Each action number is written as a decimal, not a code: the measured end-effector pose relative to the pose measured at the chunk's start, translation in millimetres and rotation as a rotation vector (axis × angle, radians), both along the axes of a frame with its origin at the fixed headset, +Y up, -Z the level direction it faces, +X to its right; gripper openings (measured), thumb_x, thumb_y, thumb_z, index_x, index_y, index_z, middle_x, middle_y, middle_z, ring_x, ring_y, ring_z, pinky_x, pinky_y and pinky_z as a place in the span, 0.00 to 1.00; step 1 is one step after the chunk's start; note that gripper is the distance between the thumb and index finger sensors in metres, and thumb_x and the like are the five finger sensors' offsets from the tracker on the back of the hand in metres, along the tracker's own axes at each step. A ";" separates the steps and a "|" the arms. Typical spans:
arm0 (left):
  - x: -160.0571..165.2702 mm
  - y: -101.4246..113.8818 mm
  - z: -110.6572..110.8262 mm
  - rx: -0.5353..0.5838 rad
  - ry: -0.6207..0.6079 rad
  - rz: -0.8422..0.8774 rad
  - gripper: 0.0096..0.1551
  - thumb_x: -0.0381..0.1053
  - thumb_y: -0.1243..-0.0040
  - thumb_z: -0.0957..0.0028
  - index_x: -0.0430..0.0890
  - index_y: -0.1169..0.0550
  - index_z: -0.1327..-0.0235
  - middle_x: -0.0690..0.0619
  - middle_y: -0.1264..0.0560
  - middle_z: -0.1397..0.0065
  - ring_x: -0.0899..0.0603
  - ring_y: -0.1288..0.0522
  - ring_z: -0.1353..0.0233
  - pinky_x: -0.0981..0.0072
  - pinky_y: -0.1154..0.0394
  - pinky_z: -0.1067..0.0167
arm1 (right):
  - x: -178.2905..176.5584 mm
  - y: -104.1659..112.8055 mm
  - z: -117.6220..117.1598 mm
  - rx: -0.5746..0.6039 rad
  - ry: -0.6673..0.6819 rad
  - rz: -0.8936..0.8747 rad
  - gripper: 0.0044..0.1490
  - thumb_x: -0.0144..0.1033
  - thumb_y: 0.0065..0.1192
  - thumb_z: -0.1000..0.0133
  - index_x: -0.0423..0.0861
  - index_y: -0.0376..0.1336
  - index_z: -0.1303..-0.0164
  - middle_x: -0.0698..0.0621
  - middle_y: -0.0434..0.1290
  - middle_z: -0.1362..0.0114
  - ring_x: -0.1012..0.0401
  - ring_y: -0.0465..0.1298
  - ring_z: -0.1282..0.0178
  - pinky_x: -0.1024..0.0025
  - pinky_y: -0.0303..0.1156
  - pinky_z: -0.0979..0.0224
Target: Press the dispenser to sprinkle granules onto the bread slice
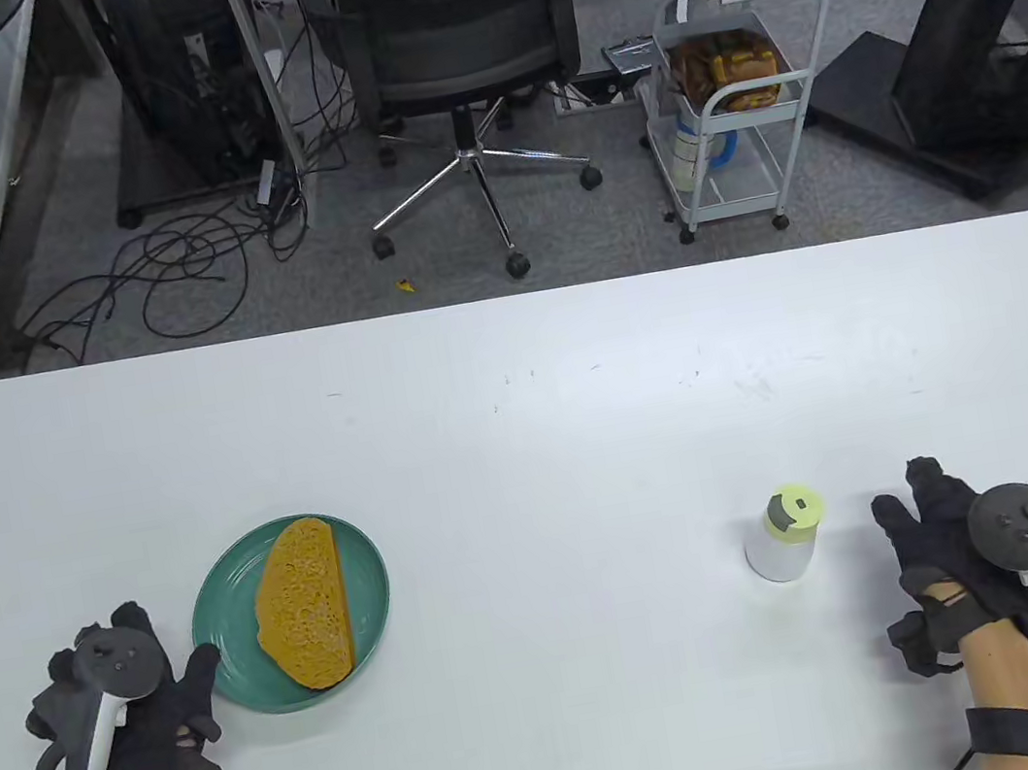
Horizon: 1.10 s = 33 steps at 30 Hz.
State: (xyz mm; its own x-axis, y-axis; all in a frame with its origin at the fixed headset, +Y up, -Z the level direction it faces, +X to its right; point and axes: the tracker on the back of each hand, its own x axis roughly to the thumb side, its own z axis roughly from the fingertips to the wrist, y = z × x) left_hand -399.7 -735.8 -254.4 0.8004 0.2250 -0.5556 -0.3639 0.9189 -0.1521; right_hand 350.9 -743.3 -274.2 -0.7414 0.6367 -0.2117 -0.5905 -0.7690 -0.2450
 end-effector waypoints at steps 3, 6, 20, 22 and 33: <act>0.2 -0.5 0.7 -0.004 0.001 0.022 0.55 0.72 0.51 0.55 0.63 0.65 0.26 0.51 0.69 0.15 0.38 0.75 0.16 0.30 0.78 0.31 | -0.3 -0.2 -0.1 0.002 0.004 -0.004 0.45 0.53 0.59 0.47 0.38 0.54 0.27 0.33 0.62 0.24 0.33 0.59 0.25 0.25 0.42 0.25; 0.4 -0.3 1.7 -0.004 0.007 0.023 0.54 0.72 0.51 0.55 0.63 0.65 0.26 0.50 0.69 0.15 0.38 0.75 0.16 0.30 0.78 0.31 | 0.0 -0.2 0.3 0.008 0.005 -0.003 0.45 0.52 0.59 0.47 0.38 0.54 0.27 0.32 0.62 0.24 0.33 0.59 0.26 0.25 0.42 0.25; -6.5 0.2 0.7 0.033 0.061 0.045 0.49 0.68 0.49 0.54 0.58 0.52 0.22 0.46 0.46 0.14 0.35 0.48 0.14 0.28 0.65 0.25 | -2.6 -1.6 1.0 0.011 0.016 -0.011 0.44 0.52 0.59 0.47 0.38 0.55 0.28 0.32 0.63 0.25 0.32 0.60 0.26 0.24 0.43 0.26; -5.3 0.1 -7.4 0.045 0.070 0.032 0.46 0.66 0.48 0.53 0.56 0.48 0.22 0.45 0.41 0.15 0.35 0.43 0.15 0.29 0.62 0.24 | -1.8 -1.9 1.4 0.010 0.013 -0.016 0.44 0.52 0.59 0.47 0.38 0.55 0.28 0.32 0.63 0.25 0.32 0.60 0.26 0.24 0.42 0.26; -5.4 -21.0 -54.0 -0.073 0.085 -0.079 0.38 0.58 0.34 0.56 0.46 0.29 0.33 0.44 0.16 0.50 0.40 0.18 0.50 0.43 0.36 0.28 | -1.0 -3.7 1.8 0.001 0.009 -0.040 0.43 0.51 0.59 0.47 0.38 0.56 0.28 0.32 0.63 0.25 0.32 0.60 0.26 0.24 0.42 0.26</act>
State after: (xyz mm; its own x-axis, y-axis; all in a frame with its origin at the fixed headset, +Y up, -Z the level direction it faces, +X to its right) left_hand -405.0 -756.8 -308.3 0.7633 0.1198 -0.6348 -0.3056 0.9327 -0.1915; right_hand 349.9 -747.0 -272.4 -0.7176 0.6658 -0.2042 -0.6227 -0.7447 -0.2401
